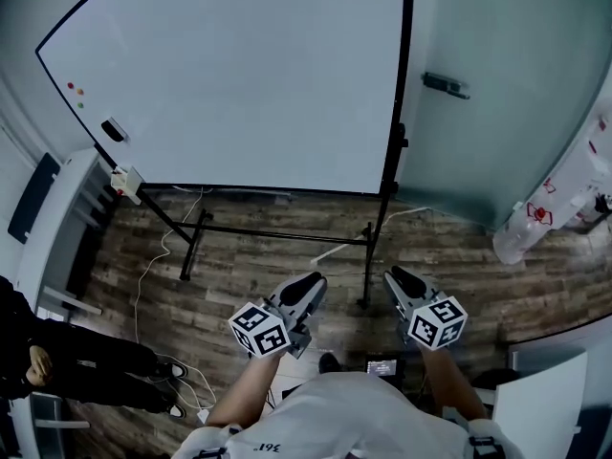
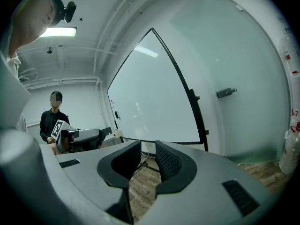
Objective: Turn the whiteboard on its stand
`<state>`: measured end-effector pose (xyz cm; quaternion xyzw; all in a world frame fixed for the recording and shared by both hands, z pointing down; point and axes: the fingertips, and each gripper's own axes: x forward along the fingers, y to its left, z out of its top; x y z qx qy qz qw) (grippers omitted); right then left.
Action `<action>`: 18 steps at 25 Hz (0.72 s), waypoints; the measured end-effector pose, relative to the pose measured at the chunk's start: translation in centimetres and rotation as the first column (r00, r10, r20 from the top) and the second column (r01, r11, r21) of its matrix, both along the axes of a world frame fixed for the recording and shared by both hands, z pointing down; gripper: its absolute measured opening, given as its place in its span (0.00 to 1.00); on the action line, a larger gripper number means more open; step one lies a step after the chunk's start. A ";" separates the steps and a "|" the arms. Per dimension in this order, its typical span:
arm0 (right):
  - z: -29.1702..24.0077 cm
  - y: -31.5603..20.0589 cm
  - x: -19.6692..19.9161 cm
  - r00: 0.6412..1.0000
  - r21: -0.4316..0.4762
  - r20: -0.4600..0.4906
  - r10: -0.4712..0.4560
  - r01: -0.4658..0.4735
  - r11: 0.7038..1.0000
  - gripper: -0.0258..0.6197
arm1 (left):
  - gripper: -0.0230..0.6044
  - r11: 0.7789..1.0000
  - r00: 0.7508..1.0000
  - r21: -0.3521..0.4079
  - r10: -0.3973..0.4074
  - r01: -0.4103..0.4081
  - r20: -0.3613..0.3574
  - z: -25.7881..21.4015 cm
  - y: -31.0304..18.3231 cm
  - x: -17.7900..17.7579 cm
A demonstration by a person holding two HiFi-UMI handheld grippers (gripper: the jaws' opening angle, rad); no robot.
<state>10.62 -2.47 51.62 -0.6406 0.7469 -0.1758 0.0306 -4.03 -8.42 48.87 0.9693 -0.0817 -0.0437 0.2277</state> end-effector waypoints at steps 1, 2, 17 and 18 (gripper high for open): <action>0.0 -1.0 0.0 1.000 -0.001 -0.003 -0.001 0.001 1.000 0.19 | 0.13 1.000 1.000 0.003 0.003 -0.003 0.000 0.0 -0.8 -0.1; 0.0 -1.8 0.0 1.000 -0.002 -0.005 -0.001 0.001 1.000 0.19 | 0.13 1.000 1.000 0.005 0.006 -0.006 0.000 -0.1 -1.5 -0.1; 0.3 -7.2 5.5 0.999 0.008 -0.033 -0.043 0.043 0.999 0.19 | 0.13 1.000 1.000 0.004 -0.024 0.024 0.006 0.3 -5.6 4.8; 0.3 -7.6 6.3 0.998 0.005 -0.040 -0.056 0.056 0.998 0.19 | 0.13 0.999 0.999 -0.001 -0.041 0.041 0.005 0.4 -5.9 5.6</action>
